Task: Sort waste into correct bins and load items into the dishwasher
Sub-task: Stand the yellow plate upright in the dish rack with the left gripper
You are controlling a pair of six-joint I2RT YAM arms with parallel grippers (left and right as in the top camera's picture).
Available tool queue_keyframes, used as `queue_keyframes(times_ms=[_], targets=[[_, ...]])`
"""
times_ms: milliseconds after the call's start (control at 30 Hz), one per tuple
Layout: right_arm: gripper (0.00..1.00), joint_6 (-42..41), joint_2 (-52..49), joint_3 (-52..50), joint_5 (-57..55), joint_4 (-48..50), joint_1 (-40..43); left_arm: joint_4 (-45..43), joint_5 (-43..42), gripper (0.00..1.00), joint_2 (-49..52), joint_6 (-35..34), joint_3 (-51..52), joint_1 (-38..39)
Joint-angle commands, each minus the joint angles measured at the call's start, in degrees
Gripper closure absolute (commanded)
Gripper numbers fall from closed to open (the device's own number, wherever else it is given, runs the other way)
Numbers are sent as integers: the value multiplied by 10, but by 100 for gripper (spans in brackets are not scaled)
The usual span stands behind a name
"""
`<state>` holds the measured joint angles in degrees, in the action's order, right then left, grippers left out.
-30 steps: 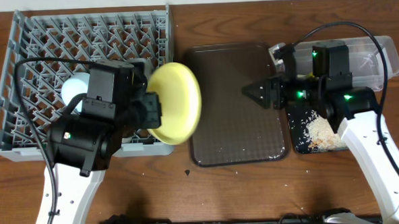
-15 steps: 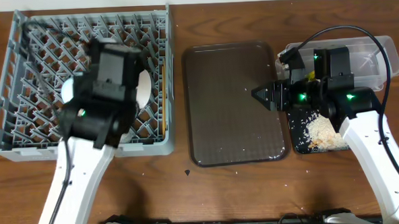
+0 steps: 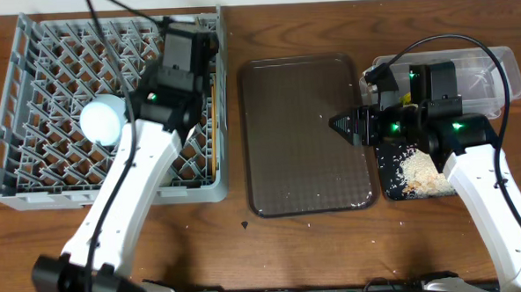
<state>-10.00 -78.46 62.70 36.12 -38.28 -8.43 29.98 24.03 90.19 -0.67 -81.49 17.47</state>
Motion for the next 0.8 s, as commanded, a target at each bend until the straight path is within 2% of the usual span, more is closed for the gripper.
queue_keyframes(times_ms=[0, 233, 533, 633, 667, 767], targets=[[41, 9, 13, 3, 1, -8, 1, -51, -9, 93, 32, 52, -15, 1], [41, 9, 13, 3, 1, -16, 1, -129, 10, 93, 103, 56, -15, 1], [41, 8, 13, 3, 1, -21, 1, -171, 69, 92, 153, 63, -15, 1], [41, 8, 13, 3, 1, -20, 1, -173, 69, 83, 153, 63, -15, 4], [41, 8, 13, 3, 1, -20, 0, -172, 69, 83, 153, 63, -15, 6], [43, 9, 13, 3, 1, -20, -6, -172, 68, 67, 153, 63, -15, 15]])
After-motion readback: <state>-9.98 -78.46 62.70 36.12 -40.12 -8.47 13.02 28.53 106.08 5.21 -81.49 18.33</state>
